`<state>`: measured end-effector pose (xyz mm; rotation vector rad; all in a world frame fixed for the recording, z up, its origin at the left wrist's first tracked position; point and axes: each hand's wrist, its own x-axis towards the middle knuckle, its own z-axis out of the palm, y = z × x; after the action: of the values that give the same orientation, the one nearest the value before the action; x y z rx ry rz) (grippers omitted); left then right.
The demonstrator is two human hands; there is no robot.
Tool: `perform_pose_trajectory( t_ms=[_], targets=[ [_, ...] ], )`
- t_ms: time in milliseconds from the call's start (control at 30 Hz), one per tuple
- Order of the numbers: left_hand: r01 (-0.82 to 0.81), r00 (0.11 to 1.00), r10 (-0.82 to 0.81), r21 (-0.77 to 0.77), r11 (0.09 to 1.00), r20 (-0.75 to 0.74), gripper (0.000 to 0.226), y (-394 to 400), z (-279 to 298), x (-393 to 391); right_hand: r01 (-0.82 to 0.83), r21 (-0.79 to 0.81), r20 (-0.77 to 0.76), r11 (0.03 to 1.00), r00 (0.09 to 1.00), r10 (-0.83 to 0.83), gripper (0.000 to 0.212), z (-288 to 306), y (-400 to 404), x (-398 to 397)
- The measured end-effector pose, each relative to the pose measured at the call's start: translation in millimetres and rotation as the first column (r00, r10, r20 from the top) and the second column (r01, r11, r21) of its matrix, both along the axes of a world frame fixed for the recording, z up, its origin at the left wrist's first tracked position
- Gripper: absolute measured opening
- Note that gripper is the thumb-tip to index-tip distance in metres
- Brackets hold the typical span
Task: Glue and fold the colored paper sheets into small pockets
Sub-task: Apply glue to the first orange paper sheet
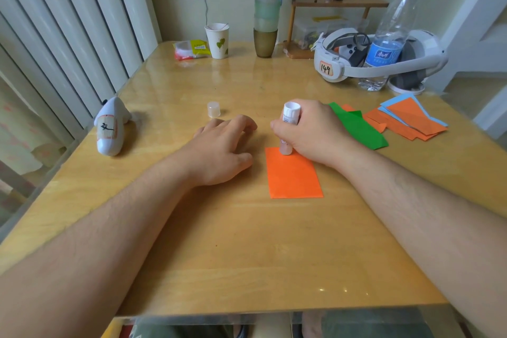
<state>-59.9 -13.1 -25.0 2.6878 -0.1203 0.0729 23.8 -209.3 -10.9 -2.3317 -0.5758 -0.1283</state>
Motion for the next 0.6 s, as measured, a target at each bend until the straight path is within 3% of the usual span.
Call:
perform_pose_trajectory(
  t_ms=[167,267,600],
  targets=[
    [-0.01,1.0,0.01,-0.022,1.0,-0.01,0.048,3.7,-0.9,1.7,0.037,0.026,0.042,0.999,0.998,-0.038,0.031,2.1,-1.3,-0.5],
    [-0.019,1.0,0.019,0.01,1.0,-0.008,0.05,4.6,-1.0,2.9,-0.035,0.041,0.002,0.999,0.999,0.035,0.033,4.9,3.9,-4.0],
    [-0.012,1.0,0.012,-0.049,0.999,0.001,0.052,9.2,0.5,2.5,-0.098,-0.087,-0.001,0.991,0.995,0.099,0.035,10.1,28.7,-0.6]
  ],
)
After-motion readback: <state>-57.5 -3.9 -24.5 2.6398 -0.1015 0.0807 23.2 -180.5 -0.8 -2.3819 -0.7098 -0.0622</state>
